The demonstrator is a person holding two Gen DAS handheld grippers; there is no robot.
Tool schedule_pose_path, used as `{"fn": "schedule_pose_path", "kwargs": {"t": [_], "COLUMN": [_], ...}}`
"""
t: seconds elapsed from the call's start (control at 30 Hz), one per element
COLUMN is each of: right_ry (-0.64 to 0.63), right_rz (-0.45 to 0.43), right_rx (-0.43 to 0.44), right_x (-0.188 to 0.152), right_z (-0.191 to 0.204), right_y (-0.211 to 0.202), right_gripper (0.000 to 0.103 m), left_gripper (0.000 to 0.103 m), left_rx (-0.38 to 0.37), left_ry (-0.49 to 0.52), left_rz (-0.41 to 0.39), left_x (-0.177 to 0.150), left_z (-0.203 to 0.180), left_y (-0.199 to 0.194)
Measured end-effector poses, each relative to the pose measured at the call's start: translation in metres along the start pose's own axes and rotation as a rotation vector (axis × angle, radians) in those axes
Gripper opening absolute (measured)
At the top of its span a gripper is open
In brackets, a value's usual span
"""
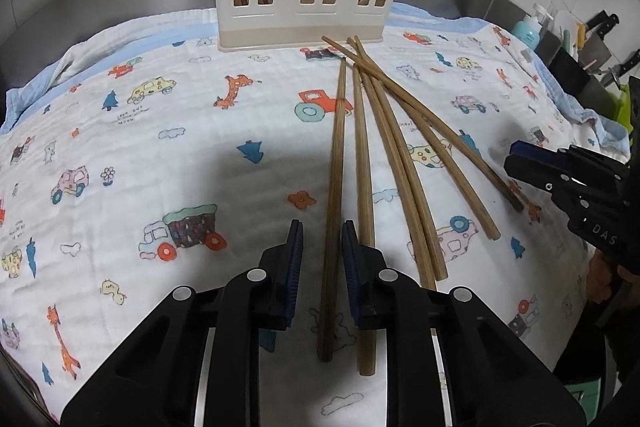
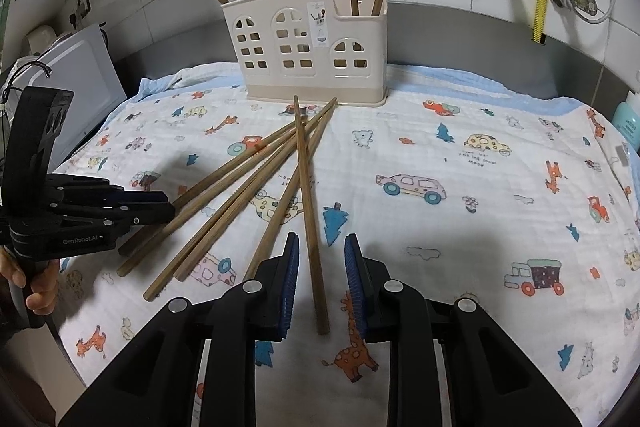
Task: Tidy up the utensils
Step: 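Move both open tools back down to the chopsticks on the blanket, then close the left tool on a chopstick while the right tool grasps another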
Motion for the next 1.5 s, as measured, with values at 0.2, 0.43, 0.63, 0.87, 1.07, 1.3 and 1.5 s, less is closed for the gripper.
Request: {"fn": "schedule_pose_path", "kwargs": {"t": [0.2,0.43,0.63,0.87,1.07,1.3,1.5], "right_ry": [-0.002,0.001,-0.019,-0.045,-0.047,-0.035,-0.028], "right_rz": [0.013,0.039,0.083,0.104,0.103,0.089,0.058], "right_rx": [0.008,0.012,0.004,-0.02,-0.025,-0.028,-0.025], "right_x": [-0.001,-0.003,-0.002,-0.002,-0.002,-0.002,0.001], "right_z": [0.0,-0.001,0.001,0.004,0.004,0.003,0.003], "right_y": [0.006,0.015,0.024,0.029,0.029,0.024,0.011], "right_gripper": [0.019,0.017,0.014,0.011,0.008,0.007,0.007], "left_gripper": [0.02,0.019,0.019,0.019,0.016,0.012,0.006], "left_rx": [0.016,0.034,0.039,0.039,0.055,0.055,0.024], "left_ry": [0.022,0.035,0.04,0.06,0.083,0.092,0.076], "left_rz": [-0.008,-0.013,-0.007,0.004,0.017,0.029,0.04], "left_x": [0.0,-0.001,-0.001,-0.001,0.0,0.001,0.002], "left_z": [-0.004,-0.007,-0.008,-0.009,-0.013,-0.013,-0.01], "left_y": [0.0,0.0,0.0,0.001,0.001,0.001,0.0]}}
Point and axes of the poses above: each gripper's, at about its wrist camera, not at the fingertips, and y roughly the way its jaws point, z to its left, x to its top, the point moved 3 cm from there along y, roughly the way its jaws point, and after that the axes turned 9 degrees about x, right-handed, at the moved point
